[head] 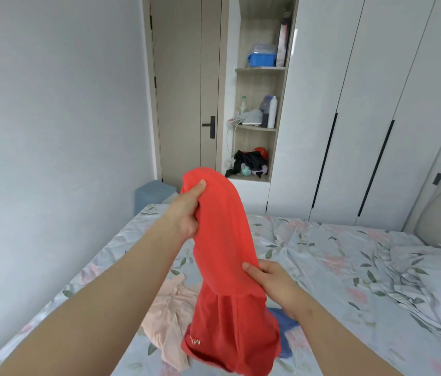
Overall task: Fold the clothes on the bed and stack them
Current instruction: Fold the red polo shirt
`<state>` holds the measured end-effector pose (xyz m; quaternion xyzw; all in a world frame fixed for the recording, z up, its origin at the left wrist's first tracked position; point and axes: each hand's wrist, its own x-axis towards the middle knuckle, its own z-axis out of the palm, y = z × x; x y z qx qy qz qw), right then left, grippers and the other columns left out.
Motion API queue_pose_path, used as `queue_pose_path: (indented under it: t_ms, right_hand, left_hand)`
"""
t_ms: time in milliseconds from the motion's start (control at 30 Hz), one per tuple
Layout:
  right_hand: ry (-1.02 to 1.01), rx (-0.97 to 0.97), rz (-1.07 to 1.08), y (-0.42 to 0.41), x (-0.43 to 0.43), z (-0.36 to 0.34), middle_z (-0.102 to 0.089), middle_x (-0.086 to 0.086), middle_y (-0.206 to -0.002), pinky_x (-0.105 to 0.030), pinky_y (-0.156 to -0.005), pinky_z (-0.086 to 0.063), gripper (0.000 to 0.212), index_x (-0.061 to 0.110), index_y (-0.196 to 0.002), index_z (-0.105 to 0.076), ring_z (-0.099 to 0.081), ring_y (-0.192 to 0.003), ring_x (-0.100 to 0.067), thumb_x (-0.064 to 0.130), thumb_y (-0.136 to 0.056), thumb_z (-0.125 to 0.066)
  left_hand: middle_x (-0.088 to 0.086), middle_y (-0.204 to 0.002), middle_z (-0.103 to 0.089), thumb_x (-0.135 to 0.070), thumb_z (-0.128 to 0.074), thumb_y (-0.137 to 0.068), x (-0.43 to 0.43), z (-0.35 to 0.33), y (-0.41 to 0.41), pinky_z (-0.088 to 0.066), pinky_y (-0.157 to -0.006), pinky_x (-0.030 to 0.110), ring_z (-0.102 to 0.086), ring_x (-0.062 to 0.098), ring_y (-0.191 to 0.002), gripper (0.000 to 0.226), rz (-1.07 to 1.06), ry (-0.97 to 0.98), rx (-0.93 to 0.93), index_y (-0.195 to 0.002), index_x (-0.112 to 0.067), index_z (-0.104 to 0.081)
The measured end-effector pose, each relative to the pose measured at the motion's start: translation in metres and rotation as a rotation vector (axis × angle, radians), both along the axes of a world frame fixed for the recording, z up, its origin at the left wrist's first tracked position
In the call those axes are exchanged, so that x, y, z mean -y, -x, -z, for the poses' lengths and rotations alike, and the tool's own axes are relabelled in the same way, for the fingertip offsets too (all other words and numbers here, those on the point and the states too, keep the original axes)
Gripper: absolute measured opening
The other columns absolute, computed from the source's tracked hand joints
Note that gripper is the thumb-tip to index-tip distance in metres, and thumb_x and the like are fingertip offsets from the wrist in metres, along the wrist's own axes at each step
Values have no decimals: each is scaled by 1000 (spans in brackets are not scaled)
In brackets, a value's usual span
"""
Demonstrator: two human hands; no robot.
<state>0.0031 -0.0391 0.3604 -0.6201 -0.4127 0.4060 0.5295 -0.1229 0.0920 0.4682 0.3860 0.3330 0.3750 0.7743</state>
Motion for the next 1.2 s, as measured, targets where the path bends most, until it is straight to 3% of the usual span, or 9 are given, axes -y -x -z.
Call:
queue_pose_path:
  t_ms: [167, 300, 400, 500, 600, 800, 1000, 1133, 1200]
  right_hand:
    - [-79, 59, 223, -16, -12, -24, -67, -11, -81, -30, -73, -47, 29, 6, -86, -68, -59, -74, -20, 24, -98, -49]
    - [-297, -293, 227, -12, -20, -62, -71, -7, -81, -27, -73, -54, 27, 5, -93, -66, -66, -72, -16, 19, -100, -44]
    - [-303, -374, 237, -7, -24, -83, -68, -10, -79, -33, -75, -53, 26, 8, -85, -62, -63, -71, -20, 19, -100, -44]
    - [-236, -296, 234, -3, -22, -84, -66, -10, -75, -29, -65, -54, 25, 7, -85, -61, -62, -65, -19, 17, -100, -44]
    - [-218, -337, 208, -5, -13, -69, -67, -12, -88, -30, -72, -54, 18, 6, -96, -63, -63, -75, -19, 16, -98, -47]
    - [-79, -128, 57, -8, 11, -41, -66, 0, -93, -24, -71, -51, 15, 19, -100, -62, -65, -79, -11, 18, -86, -66]
    - [-12, 74, 76, -22, 19, -33, -70, 1, -79, -18, -62, -50, 9, 14, -85, -65, -64, -65, -6, 14, -92, -59]
    - [-77, -46, 207, -26, 8, -49, -62, -2, -70, -24, -57, -44, 23, 10, -81, -61, -54, -58, -11, 23, -97, -51]
    - [-98, -25, 282, -24, 0, -61, -56, -3, -69, -24, -56, -41, 21, 11, -79, -59, -49, -59, -12, 19, -97, -50]
  left_hand:
    - [8, -123, -58, -31, -53, -96, -12, 5, 4, -46, -87, 36, -57, 24, -108, 46, -101, -143, -170, -134, -7, -44]
    - [7, -145, -41, -75, -70, -54, -1, 35, 0, -41, -105, 47, -48, 27, -127, 109, 71, -376, -377, -142, -29, -25]
    - [-18, -113, -35, -50, -55, -89, 28, 51, -6, -41, -105, 39, -52, 27, -124, 54, 352, -360, -334, -137, -34, -36]
    - [0, -92, -62, -29, -52, -97, 39, 65, -12, -49, -76, 30, -61, 16, -82, 10, 395, -399, -273, -102, -25, -60]
    - [4, -71, -55, -20, -51, -98, 37, 70, -18, -40, -56, 23, -48, 11, -59, 20, 305, -383, -284, -78, -16, -54]
    - [25, -112, -64, -10, -47, -95, 27, 48, -26, -56, -82, 47, -65, 35, -97, 27, 140, -81, -186, -114, 3, -60]
    - [11, -85, -69, -17, -44, -99, 8, 24, -11, -52, -67, 37, -62, 22, -75, 24, 23, 39, -25, -95, -3, -64]
    - [8, -80, -52, -18, -48, -96, -6, 34, -3, -48, -67, 39, -49, 18, -66, 18, -255, -301, -297, -100, -4, -58]
    - [3, -106, -51, -28, -48, -98, 6, 36, 0, -43, -97, 42, -52, 17, -96, 34, -295, -613, -405, -126, -9, -49]
